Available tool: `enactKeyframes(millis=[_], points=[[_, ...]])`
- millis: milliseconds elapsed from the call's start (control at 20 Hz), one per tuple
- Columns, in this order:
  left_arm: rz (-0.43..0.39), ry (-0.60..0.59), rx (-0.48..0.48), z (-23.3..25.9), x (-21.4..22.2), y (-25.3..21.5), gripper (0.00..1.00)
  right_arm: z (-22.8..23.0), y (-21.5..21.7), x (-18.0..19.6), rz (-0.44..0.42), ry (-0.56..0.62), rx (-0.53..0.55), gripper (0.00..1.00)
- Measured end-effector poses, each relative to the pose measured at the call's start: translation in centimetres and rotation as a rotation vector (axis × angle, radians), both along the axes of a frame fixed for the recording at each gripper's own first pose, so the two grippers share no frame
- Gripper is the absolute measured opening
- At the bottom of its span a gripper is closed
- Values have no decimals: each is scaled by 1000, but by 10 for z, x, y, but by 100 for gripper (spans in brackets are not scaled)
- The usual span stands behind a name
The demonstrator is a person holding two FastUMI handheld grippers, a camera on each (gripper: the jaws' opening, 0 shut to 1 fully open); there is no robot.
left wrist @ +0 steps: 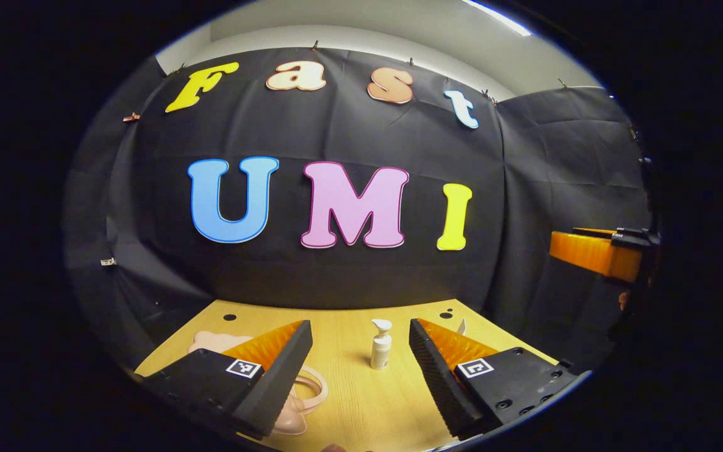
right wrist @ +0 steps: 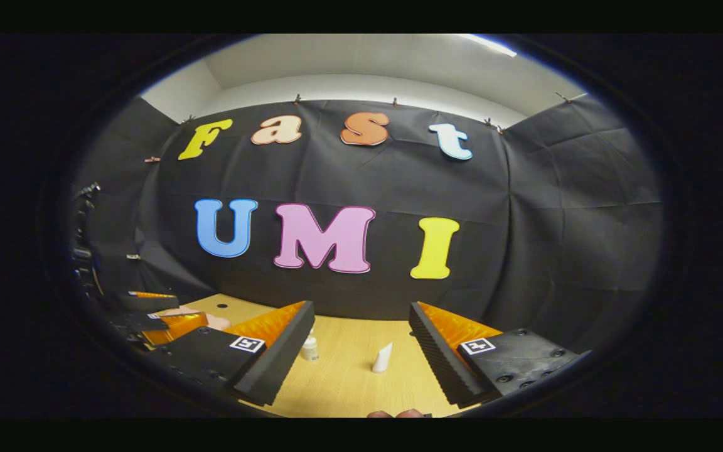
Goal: First open the suitcase, pack the skin care products into it, and then close the suitcase.
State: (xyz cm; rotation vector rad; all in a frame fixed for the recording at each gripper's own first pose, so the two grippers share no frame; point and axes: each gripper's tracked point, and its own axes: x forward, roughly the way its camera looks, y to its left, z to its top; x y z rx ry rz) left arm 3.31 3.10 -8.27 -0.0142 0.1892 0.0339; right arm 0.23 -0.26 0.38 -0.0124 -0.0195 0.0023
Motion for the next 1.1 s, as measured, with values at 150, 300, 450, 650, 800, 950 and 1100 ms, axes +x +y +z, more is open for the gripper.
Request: enactKeyframes(millis=[150,300,450,650,800,950,1100], points=[[57,129,-4,-54,25,15,98,-3,-8,-1,12,-11,-14,97],[136,310,-35,-113,44,31,95,-18,-29,-1,28,16,-37,96],[244,455,-21,-150,58,52,99,-34,-53,12,46,48,-42,96],[320,652,92,-195,70,62,97,-55,-78,35,74,100,-34,97],[353,739,145,-222,84,64,96,-63,-95,51,107,107,-9,96],[385,808,200,-246,93,79,98,-80,-114,61,120,158,21,97],[371,822,191,-258,99,81,92,-90,-127,59,112,180,25,97]])
